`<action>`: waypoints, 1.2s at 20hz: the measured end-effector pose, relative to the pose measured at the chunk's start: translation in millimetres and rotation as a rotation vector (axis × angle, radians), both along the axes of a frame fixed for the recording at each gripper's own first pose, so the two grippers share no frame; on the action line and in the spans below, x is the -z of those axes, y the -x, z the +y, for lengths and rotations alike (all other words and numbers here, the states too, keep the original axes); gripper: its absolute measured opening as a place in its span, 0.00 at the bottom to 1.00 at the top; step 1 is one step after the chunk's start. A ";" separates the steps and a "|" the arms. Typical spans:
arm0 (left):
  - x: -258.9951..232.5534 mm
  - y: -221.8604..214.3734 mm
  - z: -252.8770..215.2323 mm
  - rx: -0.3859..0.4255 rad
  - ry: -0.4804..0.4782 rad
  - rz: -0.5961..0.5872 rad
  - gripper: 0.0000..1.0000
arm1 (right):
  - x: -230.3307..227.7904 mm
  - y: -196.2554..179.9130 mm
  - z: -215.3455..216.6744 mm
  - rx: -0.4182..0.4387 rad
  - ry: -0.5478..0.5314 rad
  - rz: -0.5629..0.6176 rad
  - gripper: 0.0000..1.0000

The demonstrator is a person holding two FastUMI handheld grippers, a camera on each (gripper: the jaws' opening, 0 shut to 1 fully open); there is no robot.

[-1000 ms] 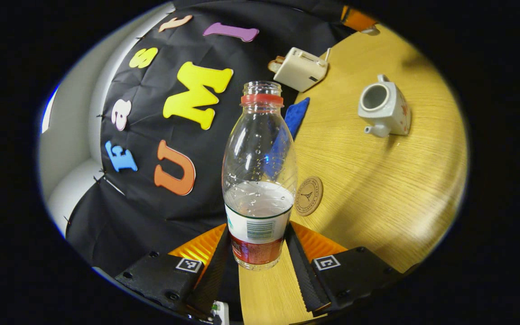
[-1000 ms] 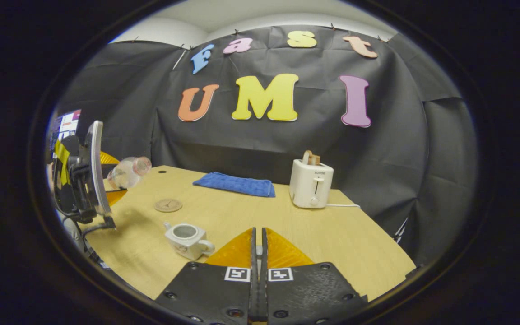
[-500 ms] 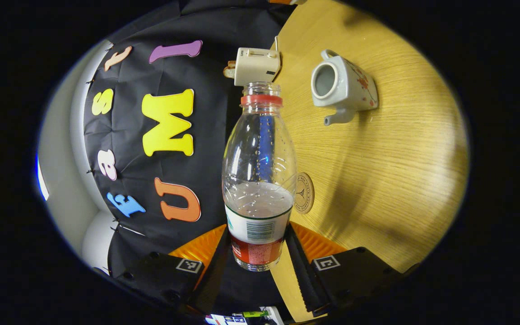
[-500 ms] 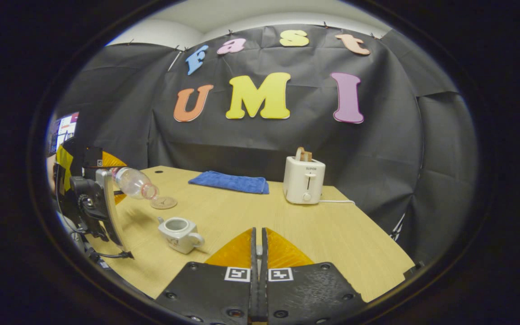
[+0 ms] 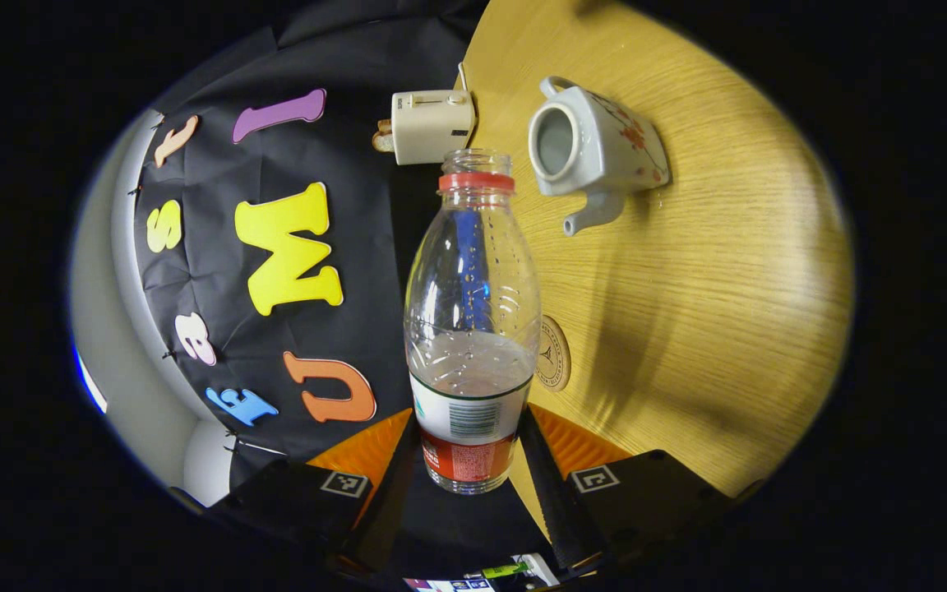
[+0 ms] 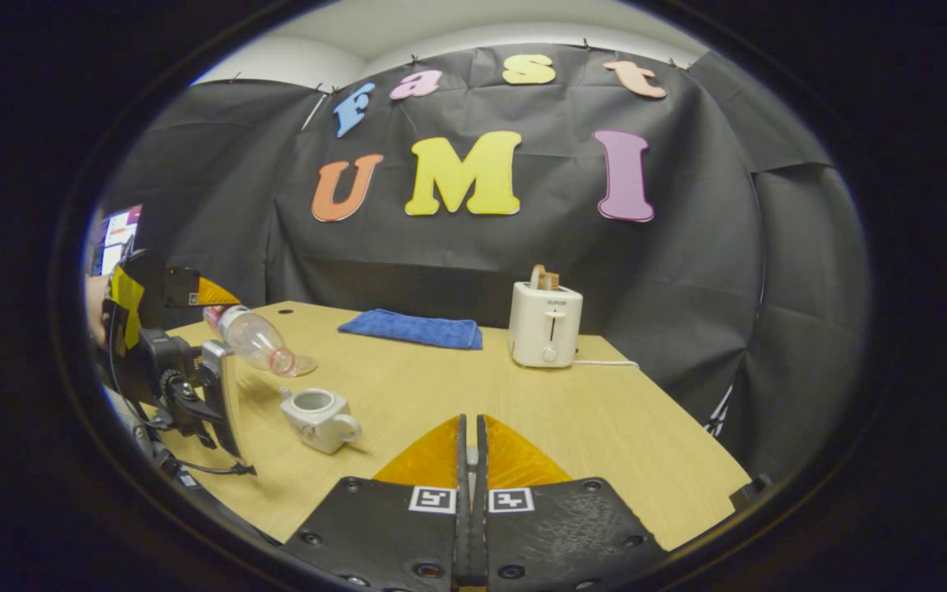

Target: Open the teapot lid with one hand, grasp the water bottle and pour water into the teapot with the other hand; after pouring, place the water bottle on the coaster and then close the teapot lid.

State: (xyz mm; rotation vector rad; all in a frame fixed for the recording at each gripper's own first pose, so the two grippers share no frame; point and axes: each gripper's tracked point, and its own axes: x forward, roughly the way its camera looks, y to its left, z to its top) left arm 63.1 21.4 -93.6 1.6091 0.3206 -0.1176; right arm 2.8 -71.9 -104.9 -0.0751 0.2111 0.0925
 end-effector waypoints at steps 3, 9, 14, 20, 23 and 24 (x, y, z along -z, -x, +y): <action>-0.6 -1.1 0.1 -0.002 -0.021 0.017 0.74 | 0.5 1.1 -1.8 0.000 -0.004 -0.002 0.00; -3.8 -8.0 -6.2 0.013 -0.088 0.007 0.74 | 3.3 1.1 -2.7 -0.002 -0.013 0.004 0.00; -7.9 -9.4 -9.3 0.027 -0.133 -0.007 0.74 | 5.1 1.9 -4.7 -0.001 -0.017 0.007 0.00; -14.0 -11.8 -10.7 0.038 -0.187 -0.019 0.74 | 4.1 1.8 -4.5 -0.003 -0.018 0.002 0.00; -16.1 -11.9 -11.9 0.038 -0.206 -0.019 0.74 | 4.1 2.4 -4.2 -0.004 -0.017 -0.001 0.00; -16.1 -12.5 -12.9 0.039 -0.210 -0.020 0.74 | 3.4 2.6 -4.0 -0.005 -0.016 -0.002 0.00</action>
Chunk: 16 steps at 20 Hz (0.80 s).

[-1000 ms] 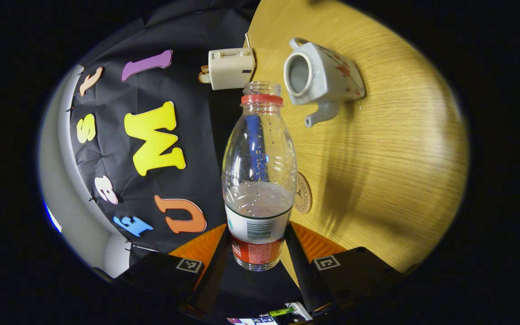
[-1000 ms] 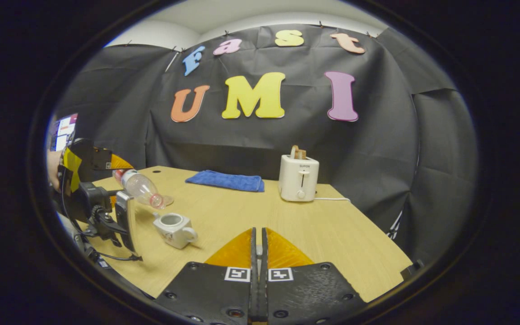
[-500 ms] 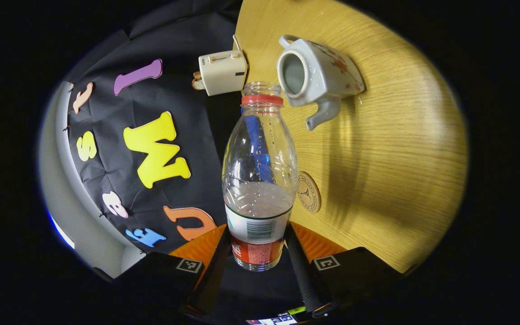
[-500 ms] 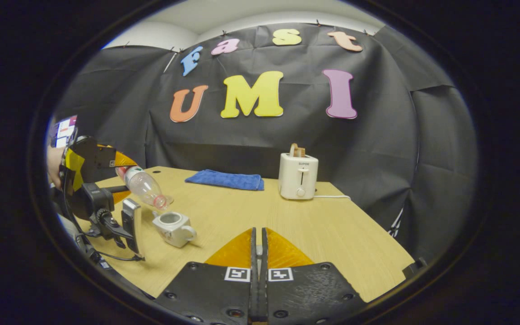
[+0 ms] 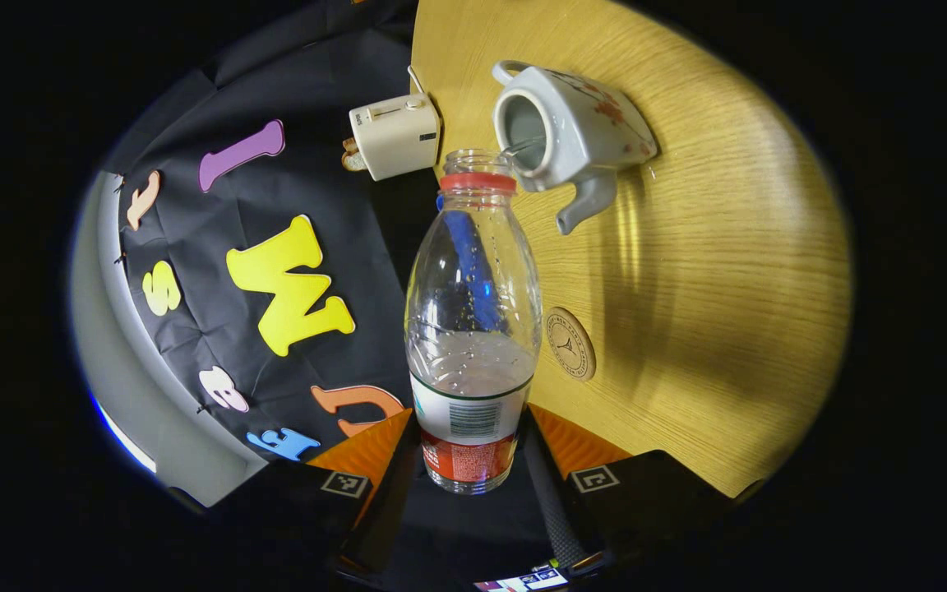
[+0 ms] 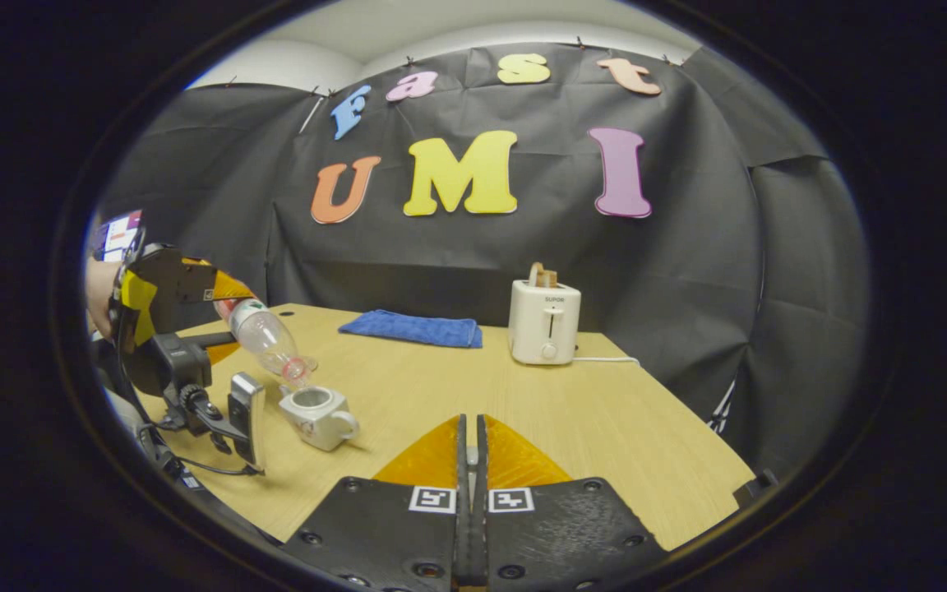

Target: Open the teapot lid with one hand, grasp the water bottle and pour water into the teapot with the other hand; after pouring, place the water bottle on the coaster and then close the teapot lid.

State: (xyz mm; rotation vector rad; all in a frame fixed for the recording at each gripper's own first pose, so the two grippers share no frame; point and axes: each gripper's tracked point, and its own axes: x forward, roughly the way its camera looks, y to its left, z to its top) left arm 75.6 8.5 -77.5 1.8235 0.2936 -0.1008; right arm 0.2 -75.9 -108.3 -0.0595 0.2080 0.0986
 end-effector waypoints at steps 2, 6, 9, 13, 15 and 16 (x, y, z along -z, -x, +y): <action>-1.6 0.3 -1.2 0.004 -0.011 -0.002 0.74 | -0.3 0.5 -1.7 0.002 0.000 -0.003 0.00; -3.0 0.0 -1.4 0.004 -0.032 -0.004 0.74 | -1.3 0.4 -2.8 0.004 -0.001 -0.007 0.00; -5.0 -0.8 -2.0 0.005 -0.045 -0.005 0.74 | -2.2 1.7 -3.1 0.003 0.000 -0.011 0.00; -6.9 -1.6 -2.1 0.003 -0.064 -0.012 0.74 | -1.1 2.8 -3.5 0.002 0.000 -0.010 0.00; -7.2 -1.5 -2.8 0.005 -0.072 -0.014 0.74 | -2.3 3.6 -4.0 0.003 -0.002 -0.013 0.00; -8.3 -1.7 -2.8 0.005 -0.078 -0.017 0.74 | -2.3 4.3 -4.8 0.004 -0.002 -0.014 0.00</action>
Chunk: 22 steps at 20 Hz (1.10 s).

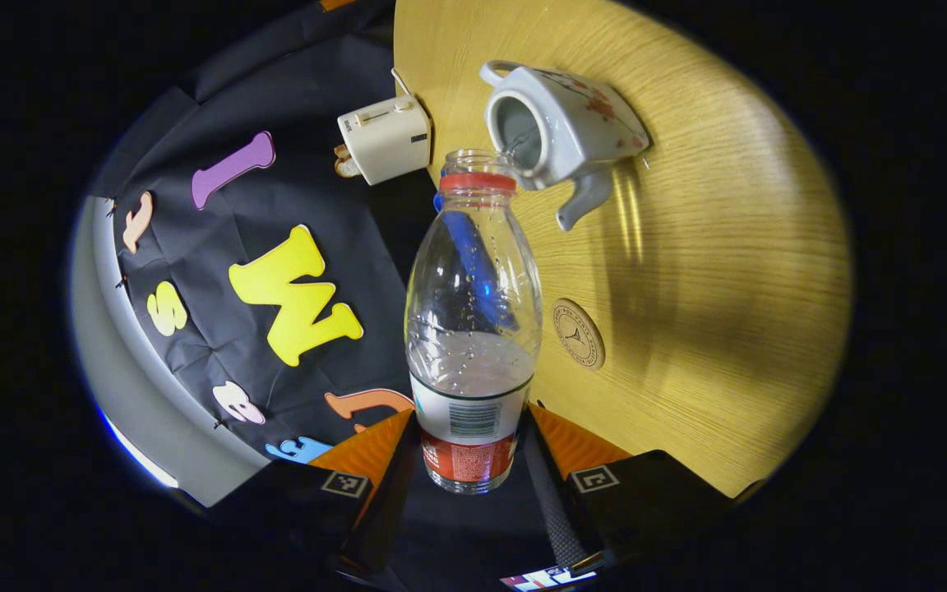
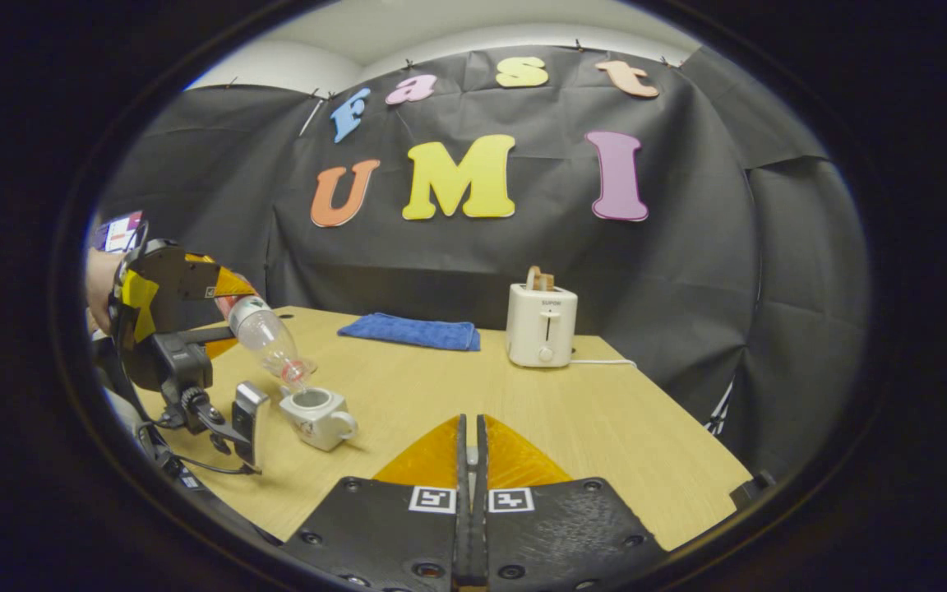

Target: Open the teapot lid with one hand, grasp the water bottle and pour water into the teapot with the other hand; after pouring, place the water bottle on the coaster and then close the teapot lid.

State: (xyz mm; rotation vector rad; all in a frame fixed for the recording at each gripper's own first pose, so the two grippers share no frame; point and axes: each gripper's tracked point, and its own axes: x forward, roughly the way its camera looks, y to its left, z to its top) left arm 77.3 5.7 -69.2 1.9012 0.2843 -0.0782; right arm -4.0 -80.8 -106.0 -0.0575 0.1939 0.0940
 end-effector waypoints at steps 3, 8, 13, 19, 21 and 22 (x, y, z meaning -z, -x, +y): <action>-0.5 0.4 -0.3 -0.001 -0.012 -0.005 0.74 | -0.1 0.5 -0.3 -0.001 -0.001 0.000 0.00; -3.7 -1.1 -0.7 -0.002 -0.039 -0.007 0.74 | -0.5 0.6 -2.1 0.003 -0.002 -0.003 0.00; -5.0 -1.8 -0.6 -0.005 -0.056 -0.003 0.74 | 1.1 0.8 -4.6 0.007 -0.006 -0.001 0.00; -7.1 -1.9 -2.0 -0.005 -0.082 -0.009 0.74 | 1.6 0.5 -9.9 0.017 -0.013 -0.002 0.00; -7.6 -2.5 -1.8 -0.004 -0.088 -0.009 0.74 | 2.6 1.6 -12.1 0.021 -0.015 -0.001 0.00; -7.5 -3.0 -2.2 -0.002 -0.088 -0.009 0.74 | 2.6 1.9 -12.5 0.022 -0.015 -0.001 0.00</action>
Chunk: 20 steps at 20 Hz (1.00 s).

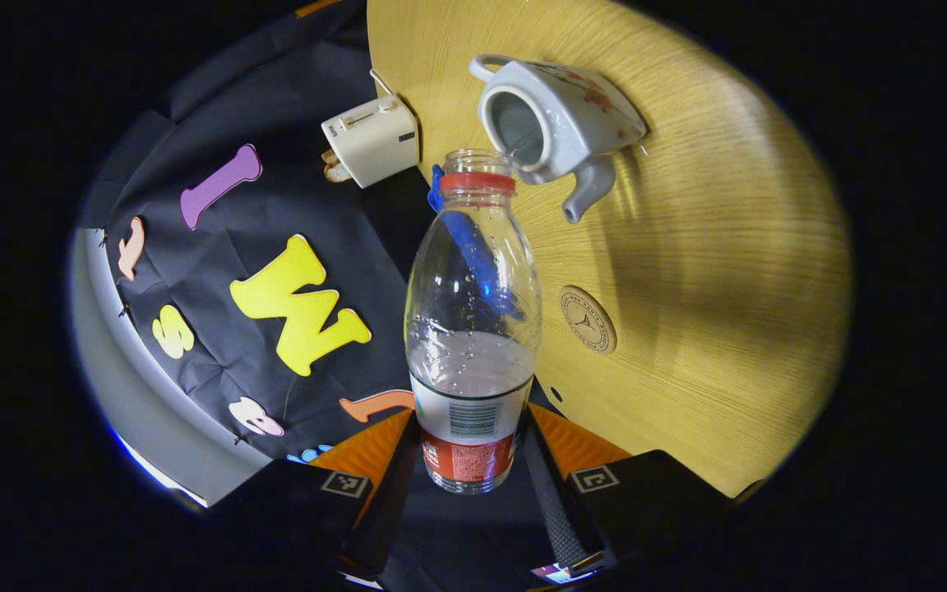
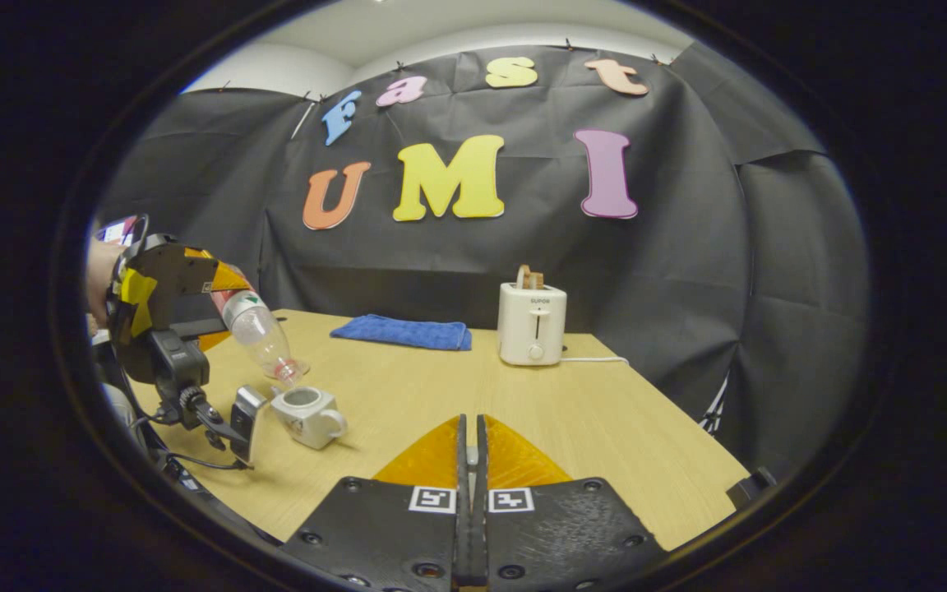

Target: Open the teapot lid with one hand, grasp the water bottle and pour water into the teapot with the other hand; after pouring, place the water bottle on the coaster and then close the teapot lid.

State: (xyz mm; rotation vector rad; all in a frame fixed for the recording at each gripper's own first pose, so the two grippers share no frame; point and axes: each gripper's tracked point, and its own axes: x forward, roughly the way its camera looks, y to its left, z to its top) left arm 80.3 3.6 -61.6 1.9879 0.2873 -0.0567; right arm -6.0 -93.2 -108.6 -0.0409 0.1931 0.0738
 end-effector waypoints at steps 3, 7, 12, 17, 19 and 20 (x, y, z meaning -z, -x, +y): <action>-0.3 0.5 -0.3 0.003 0.000 -0.002 0.74 | -0.8 0.1 -0.6 0.001 0.003 -0.002 0.00; -0.1 0.3 0.6 0.005 0.008 -0.011 0.74 | -1.9 0.6 -0.3 0.003 0.005 -0.004 0.00; -2.1 -1.1 0.7 0.021 0.014 -0.043 0.74 | -4.2 0.1 0.3 0.005 0.003 -0.007 0.00; 1.6 -7.9 10.0 0.010 0.127 -0.066 0.74 | -6.2 2.0 0.8 0.007 -0.004 -0.010 0.00; 9.3 -7.1 17.3 -0.025 0.220 -0.067 0.74 | -8.7 2.3 2.9 0.005 -0.011 -0.014 0.00; 18.4 -5.2 20.7 -0.038 0.271 -0.053 0.74 | -10.3 2.2 5.6 -0.004 -0.021 -0.013 0.00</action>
